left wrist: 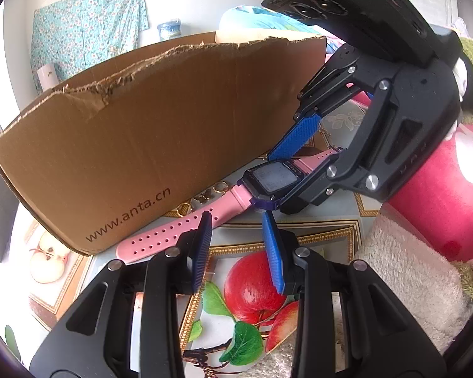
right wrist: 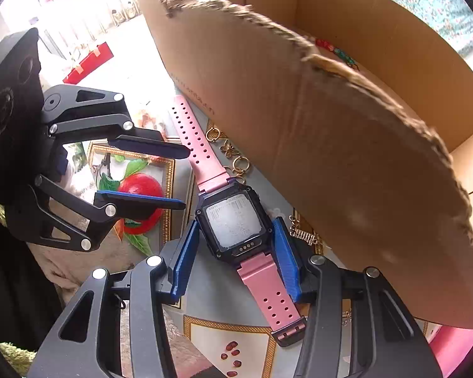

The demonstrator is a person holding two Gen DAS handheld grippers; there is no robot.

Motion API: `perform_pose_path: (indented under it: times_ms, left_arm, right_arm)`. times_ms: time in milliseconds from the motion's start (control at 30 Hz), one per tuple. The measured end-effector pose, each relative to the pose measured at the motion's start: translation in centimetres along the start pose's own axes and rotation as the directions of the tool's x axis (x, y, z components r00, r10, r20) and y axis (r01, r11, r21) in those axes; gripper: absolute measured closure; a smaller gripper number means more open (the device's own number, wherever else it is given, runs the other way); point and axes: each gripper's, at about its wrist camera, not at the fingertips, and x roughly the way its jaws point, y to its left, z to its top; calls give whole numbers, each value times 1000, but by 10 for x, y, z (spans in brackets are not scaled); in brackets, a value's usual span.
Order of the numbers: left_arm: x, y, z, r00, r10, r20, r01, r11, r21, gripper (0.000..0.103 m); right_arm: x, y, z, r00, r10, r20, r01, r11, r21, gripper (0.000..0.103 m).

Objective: Organize jewelry

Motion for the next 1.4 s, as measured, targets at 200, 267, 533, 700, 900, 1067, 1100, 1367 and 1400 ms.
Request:
perform_pose_path:
  times_ms: [200, 267, 533, 700, 900, 1067, 1100, 1367, 1400]
  left_arm:
    - [2, -11, 2, 996, 86, -1, -86, 994, 74, 66]
    - [5, -13, 4, 995, 101, -8, -100, 991, 94, 66]
    - [14, -18, 11, 993, 116, -24, -113, 988, 101, 68]
    - [19, -14, 16, 993, 109, -41, -106, 993, 57, 87]
    - [22, 3, 25, 998, 28, -59, -31, 998, -49, 92]
    - [25, 14, 33, 998, -19, -64, 10, 992, -129, 93]
    - [26, 16, 35, 998, -20, -64, 12, 991, -134, 93]
    - [17, 24, 51, 998, -15, -53, 9, 992, -127, 96]
    - [14, 22, 53, 999, -10, -46, 5, 992, -125, 96]
  right_arm:
    - [0, -16, 5, 995, 97, -8, -97, 994, 57, 56]
    - [-2, -20, 5, 992, 124, -8, -123, 990, 72, 56]
    - [-11, -28, 6, 984, 178, 12, -179, 981, 79, 56]
    - [-16, -25, -1, 989, 144, 41, -146, 987, 59, 56]
    - [-21, -9, -11, 997, 8, 73, -10, 1000, 26, 56]
    - [-18, 13, -25, 979, -173, 105, 175, 985, -8, 56]
    - [-17, 19, -28, 968, -221, 120, 224, 974, -12, 60]
    - [-24, 44, -48, 883, -411, 227, 405, 911, 76, 91]
    - [-29, 45, -50, 874, -420, 243, 409, 907, 94, 93]
